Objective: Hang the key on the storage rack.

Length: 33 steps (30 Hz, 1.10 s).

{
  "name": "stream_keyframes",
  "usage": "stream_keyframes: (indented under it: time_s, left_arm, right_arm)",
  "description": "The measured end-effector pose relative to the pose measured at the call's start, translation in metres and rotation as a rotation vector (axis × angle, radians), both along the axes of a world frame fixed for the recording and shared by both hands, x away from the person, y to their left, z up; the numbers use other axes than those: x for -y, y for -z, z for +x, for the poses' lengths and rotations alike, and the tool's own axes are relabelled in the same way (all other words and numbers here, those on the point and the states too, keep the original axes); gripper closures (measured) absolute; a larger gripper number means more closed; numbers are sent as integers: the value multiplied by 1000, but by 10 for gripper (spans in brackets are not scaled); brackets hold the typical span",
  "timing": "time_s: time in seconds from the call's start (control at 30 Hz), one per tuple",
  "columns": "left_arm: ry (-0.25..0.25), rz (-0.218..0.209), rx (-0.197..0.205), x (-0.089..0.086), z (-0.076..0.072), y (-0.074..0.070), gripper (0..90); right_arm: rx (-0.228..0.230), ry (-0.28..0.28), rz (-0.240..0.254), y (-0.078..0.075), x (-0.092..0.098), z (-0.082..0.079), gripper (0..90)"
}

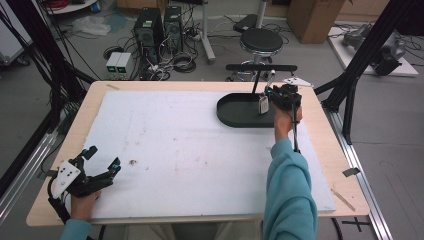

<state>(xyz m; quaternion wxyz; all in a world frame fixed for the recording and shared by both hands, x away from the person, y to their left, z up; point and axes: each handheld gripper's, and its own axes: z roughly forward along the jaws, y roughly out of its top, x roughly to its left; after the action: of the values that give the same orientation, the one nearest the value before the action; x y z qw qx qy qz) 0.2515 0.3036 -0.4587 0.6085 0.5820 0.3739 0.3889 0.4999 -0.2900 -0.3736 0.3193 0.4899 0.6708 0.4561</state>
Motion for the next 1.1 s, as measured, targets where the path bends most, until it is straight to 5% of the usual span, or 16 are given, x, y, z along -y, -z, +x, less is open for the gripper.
stream_keyframes:
  time_s: [0.17, 0.27, 0.33, 0.6, 0.83, 1.1]
  left_arm:
    - [0, 1, 0, 0, 0, 0, 109]
    - [0, 0, -1, 0, 0, 0, 110]
    - [1, 0, -1, 0, 0, 0, 110]
    - [0, 6, 8, 1, -1, 0, 110]
    - [0, 6, 13, 0, -1, 0, 110]
    - [0, 5, 10, 1, -1, 0, 110]
  right_arm:
    - [-2, -70, 96, -5, 0, -6, 162]
    - [15, -113, 70, -11, -8, -17, 6]
    - [38, -149, 45, -17, -11, -26, 6]
    - [156, -297, 152, -24, -3, -81, 6]
    - [275, -368, 195, -3, 9, -141, 6]
    - [344, -351, 158, 30, 18, -176, 6]
